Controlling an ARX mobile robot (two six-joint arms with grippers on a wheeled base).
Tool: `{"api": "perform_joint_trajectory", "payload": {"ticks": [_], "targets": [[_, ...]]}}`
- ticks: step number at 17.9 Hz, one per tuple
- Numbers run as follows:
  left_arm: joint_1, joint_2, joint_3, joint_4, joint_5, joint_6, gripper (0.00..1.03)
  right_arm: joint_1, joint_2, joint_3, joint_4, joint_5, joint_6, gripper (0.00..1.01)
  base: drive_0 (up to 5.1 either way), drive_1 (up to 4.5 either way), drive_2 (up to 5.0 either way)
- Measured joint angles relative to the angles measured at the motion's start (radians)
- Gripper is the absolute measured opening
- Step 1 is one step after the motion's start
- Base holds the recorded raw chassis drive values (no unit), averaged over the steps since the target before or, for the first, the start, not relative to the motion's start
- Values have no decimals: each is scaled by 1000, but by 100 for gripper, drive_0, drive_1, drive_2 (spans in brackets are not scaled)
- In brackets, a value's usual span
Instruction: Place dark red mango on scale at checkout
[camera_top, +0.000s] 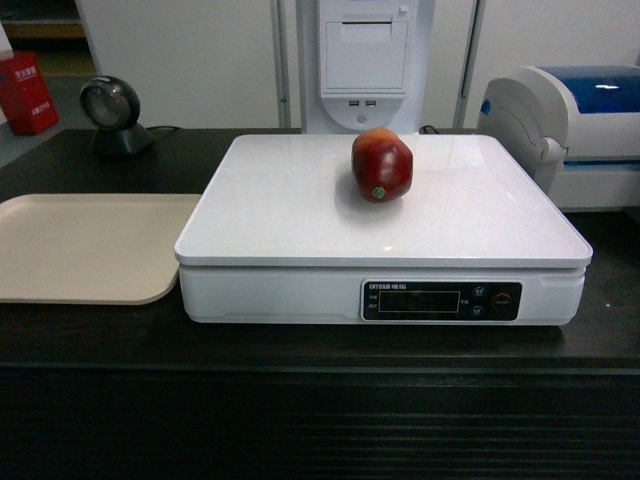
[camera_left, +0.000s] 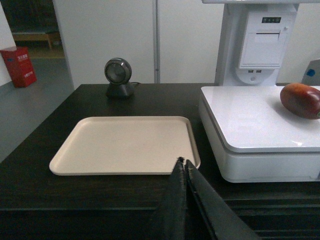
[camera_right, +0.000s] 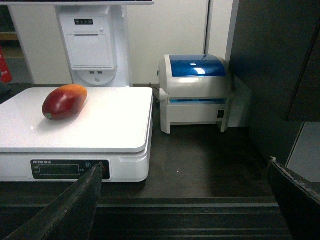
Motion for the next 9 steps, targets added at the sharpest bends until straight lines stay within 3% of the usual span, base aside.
{"api": "perform_joint_trajectory", "payload": {"ticks": [5, 8, 9], "targets": [[0, 0, 0, 1, 1, 0, 49, 0, 0, 0, 0, 0, 0, 98, 0, 0, 0], [0, 0, 0, 1, 1, 0, 87, 0, 0, 0, 0, 0, 0, 98, 0, 0, 0], [0, 0, 0, 1, 1, 0, 94, 0, 0, 0, 0, 0, 0, 98, 0, 0, 0]]}}
